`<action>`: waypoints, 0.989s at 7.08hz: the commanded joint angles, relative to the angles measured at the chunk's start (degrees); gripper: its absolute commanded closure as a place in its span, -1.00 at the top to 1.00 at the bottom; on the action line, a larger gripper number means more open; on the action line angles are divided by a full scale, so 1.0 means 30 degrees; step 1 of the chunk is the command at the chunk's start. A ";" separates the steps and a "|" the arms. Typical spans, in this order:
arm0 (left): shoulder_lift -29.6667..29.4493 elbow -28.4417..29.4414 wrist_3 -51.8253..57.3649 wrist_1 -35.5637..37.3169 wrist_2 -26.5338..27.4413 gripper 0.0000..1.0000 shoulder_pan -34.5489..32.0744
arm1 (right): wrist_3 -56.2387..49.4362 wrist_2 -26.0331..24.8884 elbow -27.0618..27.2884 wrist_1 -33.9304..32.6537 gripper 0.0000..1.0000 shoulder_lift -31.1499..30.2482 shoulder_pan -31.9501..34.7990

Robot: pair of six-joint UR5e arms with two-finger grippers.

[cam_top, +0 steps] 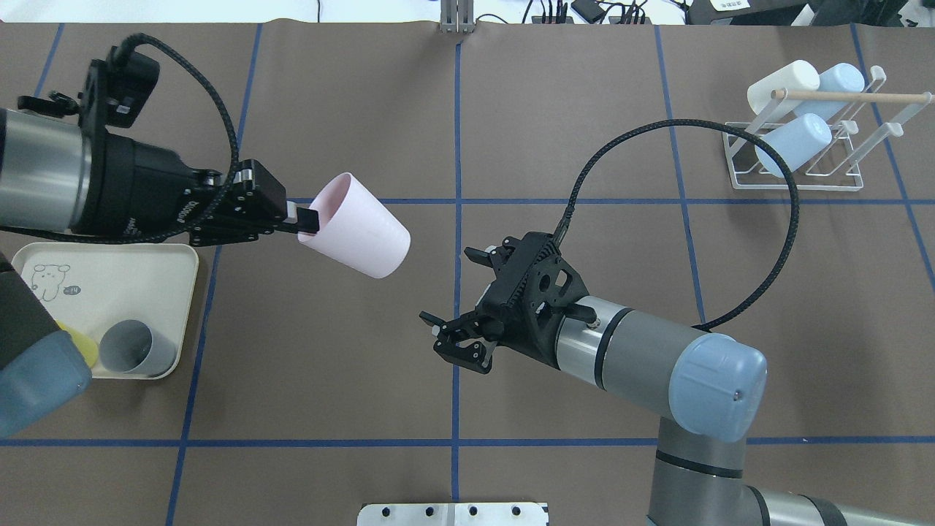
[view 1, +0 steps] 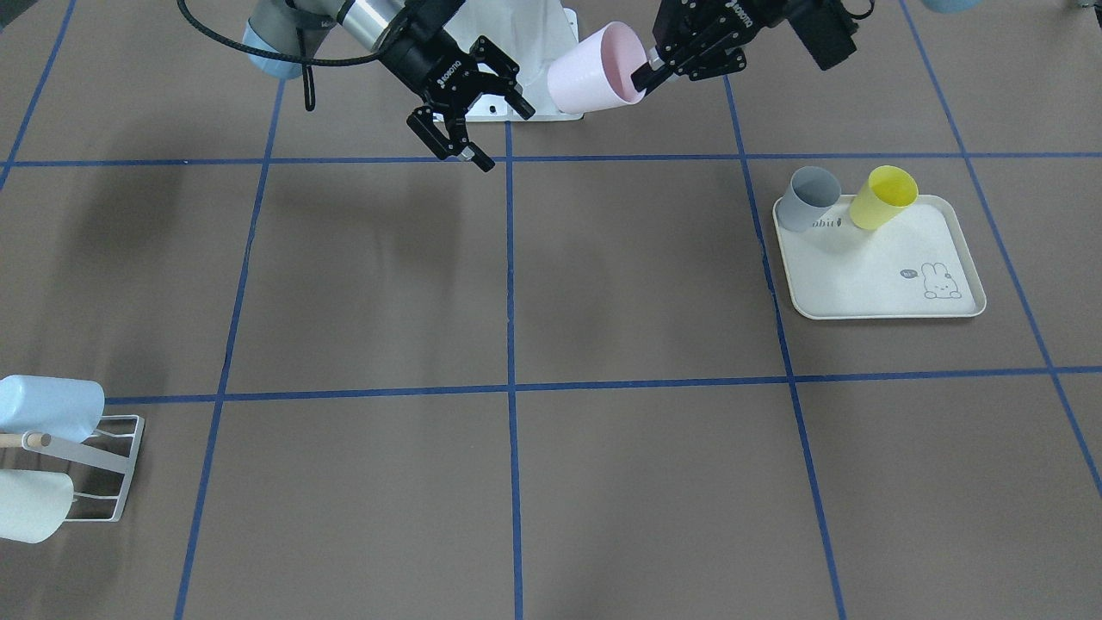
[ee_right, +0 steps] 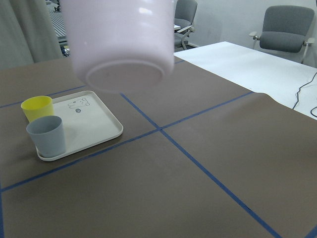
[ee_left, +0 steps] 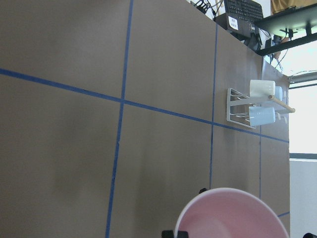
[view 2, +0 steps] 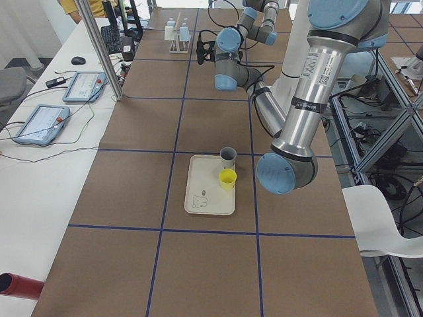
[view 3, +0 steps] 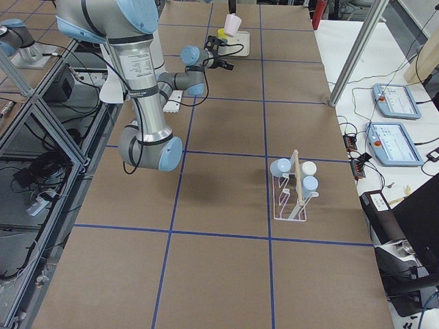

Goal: Transfer IKEA cup to right arm and place on rack

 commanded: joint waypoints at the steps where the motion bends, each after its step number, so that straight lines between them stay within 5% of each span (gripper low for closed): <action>1: -0.0380 0.0341 -0.0046 -0.0040 0.1204 -1.00 0.1139 | -0.0402 -0.0056 0.0089 0.0344 0.98 0.0046 -0.0137; 7: -0.0671 0.0868 0.0012 -0.0041 0.2378 -1.00 0.2695 | -0.0784 -0.0320 -0.0028 0.1751 0.98 -0.0042 -0.0518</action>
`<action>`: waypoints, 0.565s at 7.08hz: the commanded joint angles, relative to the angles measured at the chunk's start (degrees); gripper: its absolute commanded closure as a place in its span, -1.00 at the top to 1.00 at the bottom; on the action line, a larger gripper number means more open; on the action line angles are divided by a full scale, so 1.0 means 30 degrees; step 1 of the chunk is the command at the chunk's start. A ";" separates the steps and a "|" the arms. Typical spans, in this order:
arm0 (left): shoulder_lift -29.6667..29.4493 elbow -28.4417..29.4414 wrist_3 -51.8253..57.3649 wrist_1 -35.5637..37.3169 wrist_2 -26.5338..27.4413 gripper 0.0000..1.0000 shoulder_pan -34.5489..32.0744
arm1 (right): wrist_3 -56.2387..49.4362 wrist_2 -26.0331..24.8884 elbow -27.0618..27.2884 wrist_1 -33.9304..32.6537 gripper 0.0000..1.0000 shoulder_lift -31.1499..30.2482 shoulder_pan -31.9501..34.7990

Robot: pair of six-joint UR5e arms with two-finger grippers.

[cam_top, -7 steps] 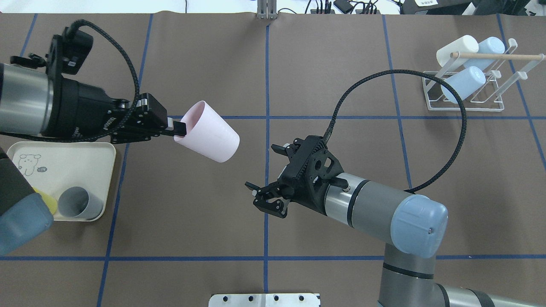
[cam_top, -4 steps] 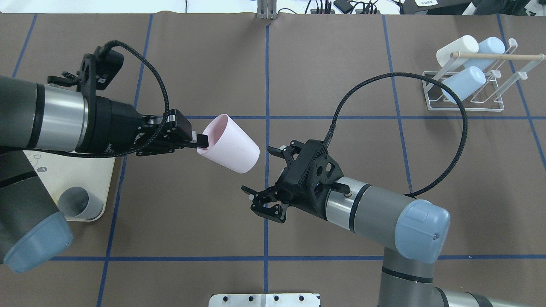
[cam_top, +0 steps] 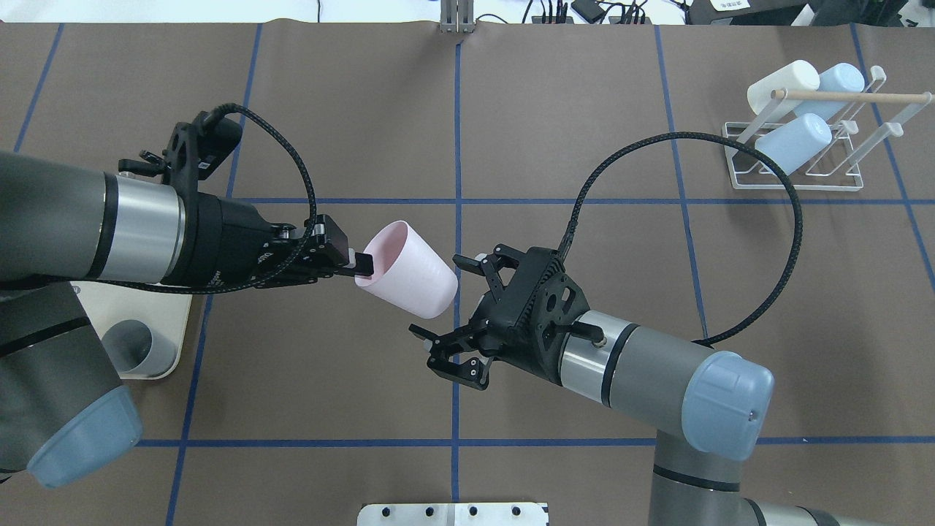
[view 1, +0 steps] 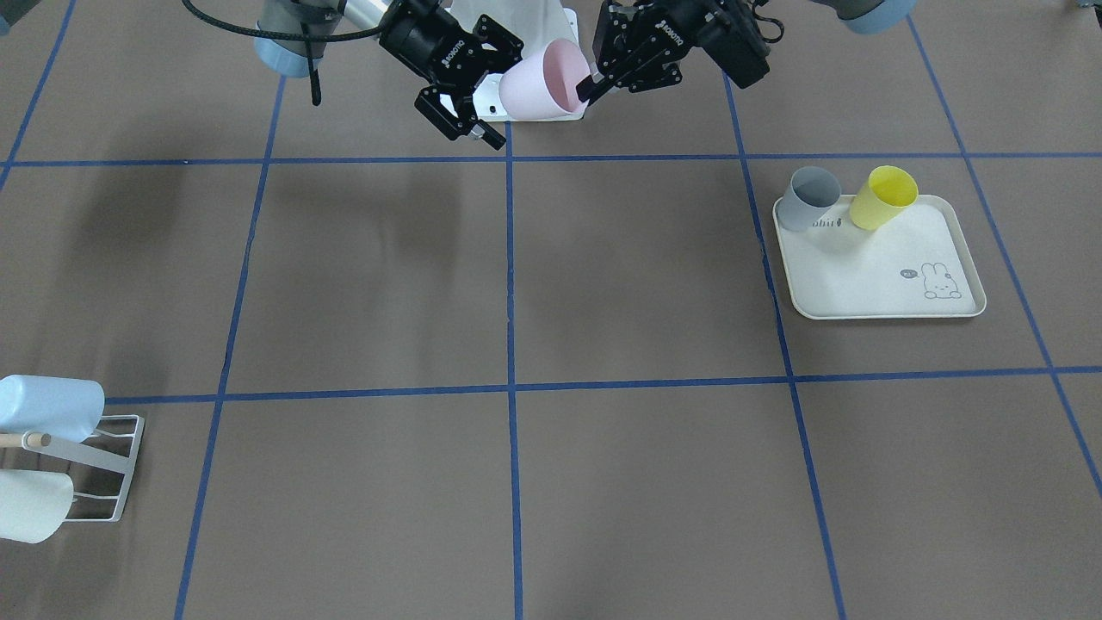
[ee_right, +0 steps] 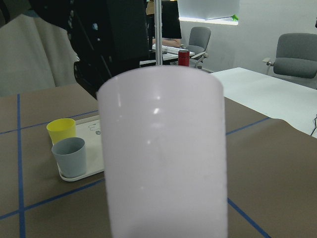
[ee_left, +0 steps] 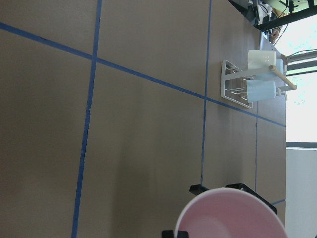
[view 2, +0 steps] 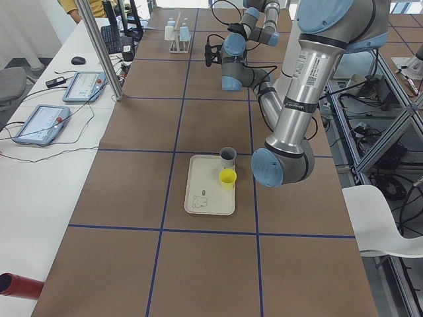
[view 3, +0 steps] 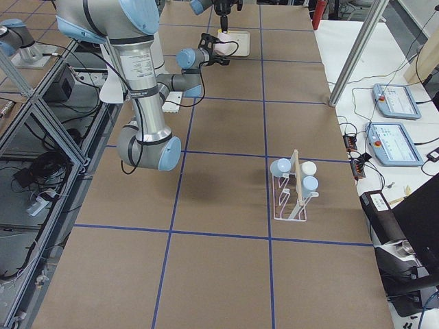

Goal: Transfer IKEA cup to right arm and place on rack

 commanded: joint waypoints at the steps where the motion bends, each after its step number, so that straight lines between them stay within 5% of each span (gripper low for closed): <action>1: -0.0352 0.0335 0.0003 0.0000 0.0667 -1.00 0.0517 | -0.0005 -0.0006 -0.0001 0.0017 0.98 0.0004 -0.0021; 4: -0.0324 0.0540 0.0032 0.0000 0.0699 -1.00 0.0549 | 0.0024 -0.0006 0.0057 0.0017 0.95 0.0033 -0.0021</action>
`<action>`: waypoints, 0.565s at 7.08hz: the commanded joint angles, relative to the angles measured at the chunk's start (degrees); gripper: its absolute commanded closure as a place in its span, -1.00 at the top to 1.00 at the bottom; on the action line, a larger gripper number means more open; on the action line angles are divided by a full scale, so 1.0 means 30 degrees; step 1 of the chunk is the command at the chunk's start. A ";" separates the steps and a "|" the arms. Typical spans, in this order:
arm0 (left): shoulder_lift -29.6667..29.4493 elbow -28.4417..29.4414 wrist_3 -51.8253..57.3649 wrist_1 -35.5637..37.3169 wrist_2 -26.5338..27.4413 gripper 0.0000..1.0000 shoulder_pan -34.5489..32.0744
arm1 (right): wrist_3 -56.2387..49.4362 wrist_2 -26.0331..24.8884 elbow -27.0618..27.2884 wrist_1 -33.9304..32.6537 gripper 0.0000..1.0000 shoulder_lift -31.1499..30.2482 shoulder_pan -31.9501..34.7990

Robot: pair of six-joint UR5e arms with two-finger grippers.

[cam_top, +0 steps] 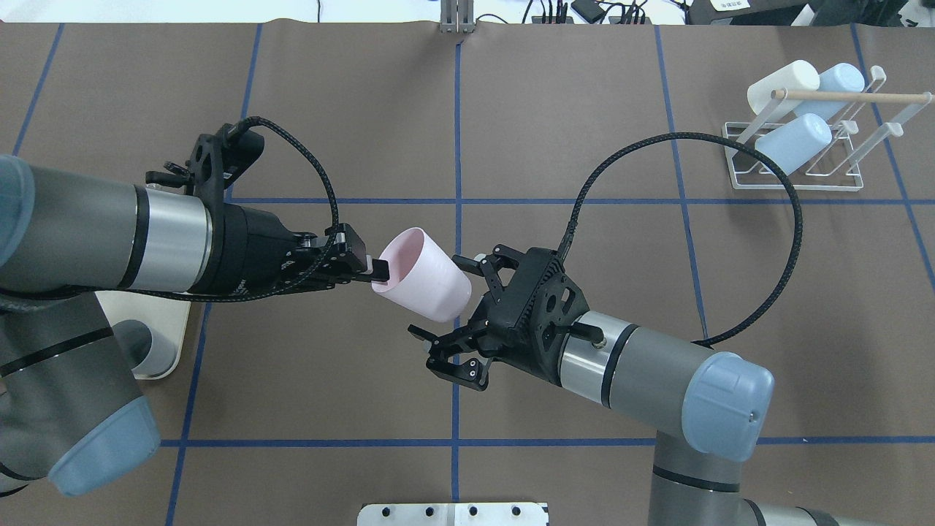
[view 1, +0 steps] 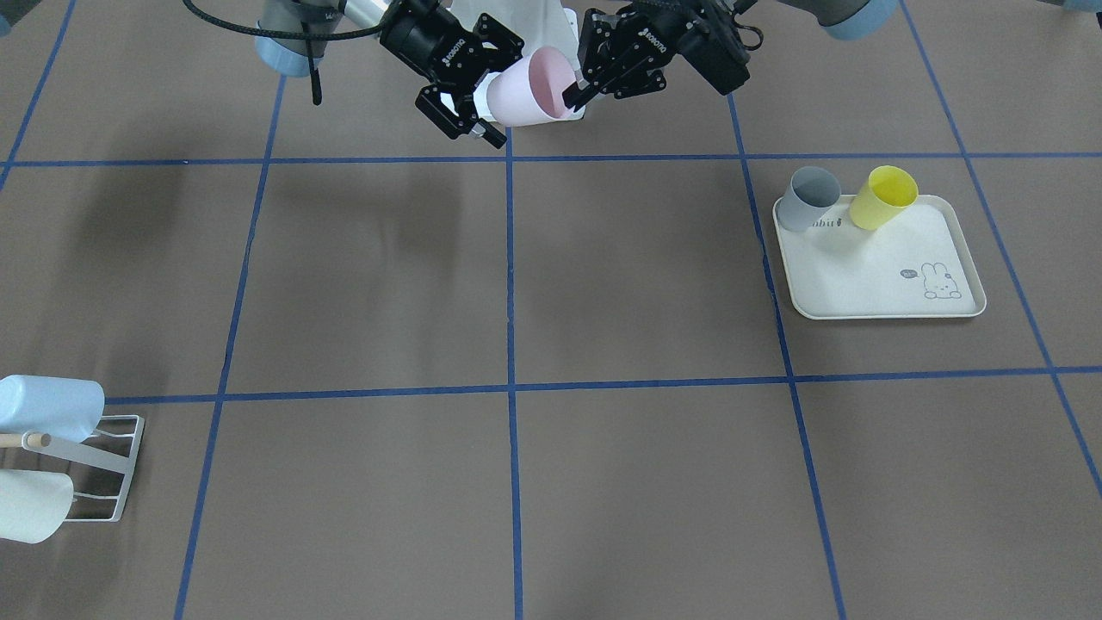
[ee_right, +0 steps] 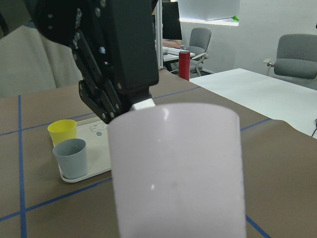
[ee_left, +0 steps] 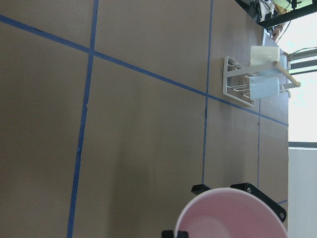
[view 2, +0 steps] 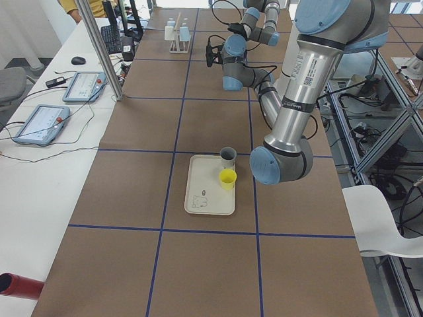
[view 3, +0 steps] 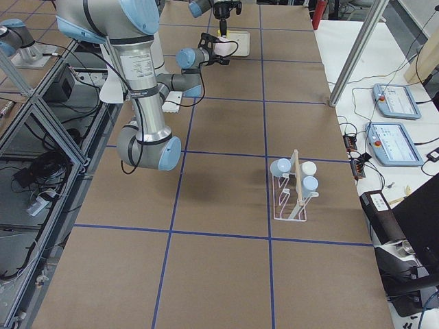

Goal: Transfer IKEA cup to right arm and place on rack

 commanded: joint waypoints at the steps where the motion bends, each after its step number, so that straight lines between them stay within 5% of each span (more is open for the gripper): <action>1: -0.0008 0.0227 0.0022 -0.0029 0.0035 -1.00 0.0020 | 0.0023 0.0000 0.0053 0.0029 0.78 0.0009 -0.0001; 4: -0.0008 0.0199 0.0080 -0.0029 0.0035 -1.00 0.0020 | 0.0023 0.0000 0.0141 0.0029 0.72 0.0038 0.0028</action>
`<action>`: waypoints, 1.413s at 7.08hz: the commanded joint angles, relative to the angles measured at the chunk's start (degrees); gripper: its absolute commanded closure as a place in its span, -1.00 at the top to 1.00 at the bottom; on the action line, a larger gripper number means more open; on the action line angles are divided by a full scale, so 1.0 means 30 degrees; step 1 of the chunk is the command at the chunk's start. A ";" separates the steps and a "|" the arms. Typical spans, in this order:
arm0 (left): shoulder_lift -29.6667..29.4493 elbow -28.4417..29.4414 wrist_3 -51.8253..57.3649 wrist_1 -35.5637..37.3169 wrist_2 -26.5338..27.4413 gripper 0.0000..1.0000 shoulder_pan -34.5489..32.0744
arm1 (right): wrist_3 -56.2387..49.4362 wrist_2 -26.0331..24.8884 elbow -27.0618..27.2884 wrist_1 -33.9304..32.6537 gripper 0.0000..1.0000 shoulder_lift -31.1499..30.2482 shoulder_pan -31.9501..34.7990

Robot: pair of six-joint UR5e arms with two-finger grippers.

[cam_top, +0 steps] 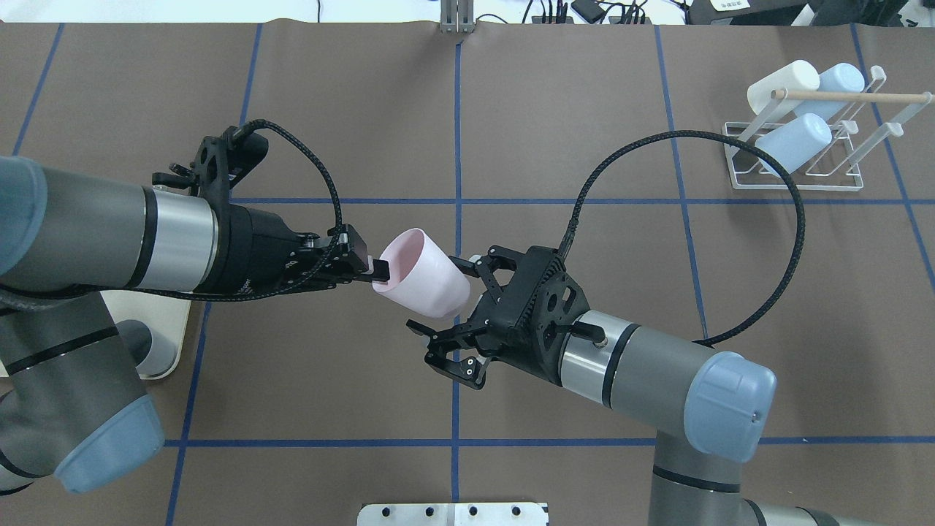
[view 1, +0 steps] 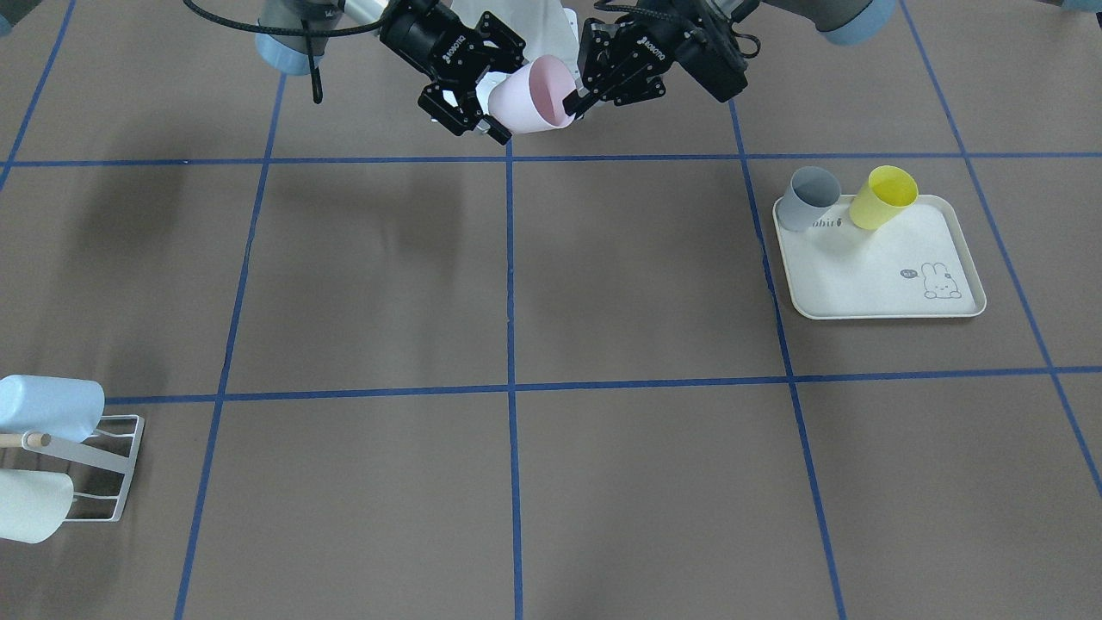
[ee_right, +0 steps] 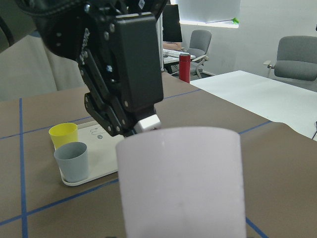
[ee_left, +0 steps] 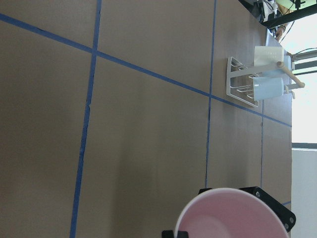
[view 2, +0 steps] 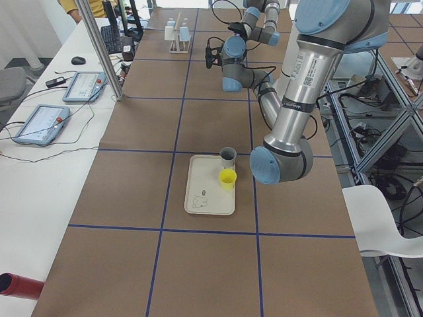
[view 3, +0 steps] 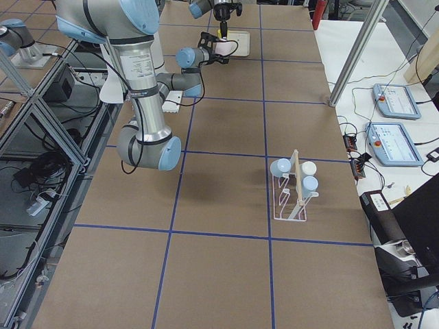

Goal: Transfer IKEA cup to right arm and place on rack

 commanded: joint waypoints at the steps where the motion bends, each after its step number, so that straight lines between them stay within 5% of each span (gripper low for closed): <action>1: 0.0000 -0.0016 0.0055 -0.0021 -0.0028 -1.00 0.0000 | 0.0000 0.0029 0.0067 0.0001 0.41 0.0006 0.0013; 2: -0.0029 -0.0016 0.0085 -0.0021 -0.0029 -1.00 0.0000 | 0.0058 0.0030 0.0067 0.0059 -0.15 0.0035 0.0013; 3: -0.0029 -0.0045 0.0085 -0.0050 -0.0087 -1.00 0.0000 | 0.0088 0.0030 0.0067 0.0147 -0.50 0.0006 0.0013; 4: -0.0029 -0.0074 0.0114 -0.0079 -0.0174 0.27 0.0000 | 0.0088 0.0001 0.0067 0.0147 -0.75 -0.0110 0.0042; 5: -0.0145 -0.0190 0.0114 -0.0021 -0.0117 0.99 -0.0029 | 0.0088 -0.0029 0.0038 0.0147 -0.88 -0.0141 0.0072; 10: 0.2129 -0.0279 0.5810 0.0477 -0.0585 1.00 -0.2193 | 0.0000 -0.0176 0.0183 -0.0958 -1.00 -0.1772 0.1501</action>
